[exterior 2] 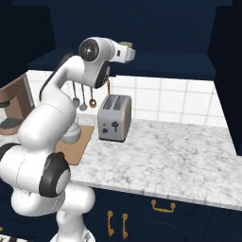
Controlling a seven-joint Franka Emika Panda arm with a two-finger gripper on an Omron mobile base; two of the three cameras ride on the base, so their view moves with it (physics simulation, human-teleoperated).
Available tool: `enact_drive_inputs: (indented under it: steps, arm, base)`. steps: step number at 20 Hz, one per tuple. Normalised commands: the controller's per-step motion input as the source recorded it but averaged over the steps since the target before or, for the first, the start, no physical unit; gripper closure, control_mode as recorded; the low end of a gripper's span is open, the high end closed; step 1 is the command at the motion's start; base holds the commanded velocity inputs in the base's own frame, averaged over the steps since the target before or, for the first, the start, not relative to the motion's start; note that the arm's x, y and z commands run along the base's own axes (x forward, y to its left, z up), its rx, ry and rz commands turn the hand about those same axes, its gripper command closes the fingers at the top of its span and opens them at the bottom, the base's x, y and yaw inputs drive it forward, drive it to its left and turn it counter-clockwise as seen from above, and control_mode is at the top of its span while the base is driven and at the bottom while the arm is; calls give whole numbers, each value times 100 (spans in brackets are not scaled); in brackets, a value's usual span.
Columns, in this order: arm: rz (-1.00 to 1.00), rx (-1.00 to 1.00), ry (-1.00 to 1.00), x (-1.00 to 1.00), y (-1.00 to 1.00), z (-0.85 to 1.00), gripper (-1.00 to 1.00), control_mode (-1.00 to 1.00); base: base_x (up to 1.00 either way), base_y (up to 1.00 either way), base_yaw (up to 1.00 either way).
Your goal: Pick the kettle from the counter and place it on the tray. Then pick the mug from the cabinet and place it on the tray. Then close the cabinet doors.
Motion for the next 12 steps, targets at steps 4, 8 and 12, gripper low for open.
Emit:
enact_drive_inputs:
  steps: [4, 8, 12]
  arm:
    - [0, 0, 0, 32, -5, 0, -100, -100]
    - [0, 0, 0, 28, -8, -1, -100, -100]
    - [0, 0, 0, 26, -7, -6, -100, -100]
  base:
    - [0, 0, 0]
    - [0, 0, 0]
    - [0, 0, 0]
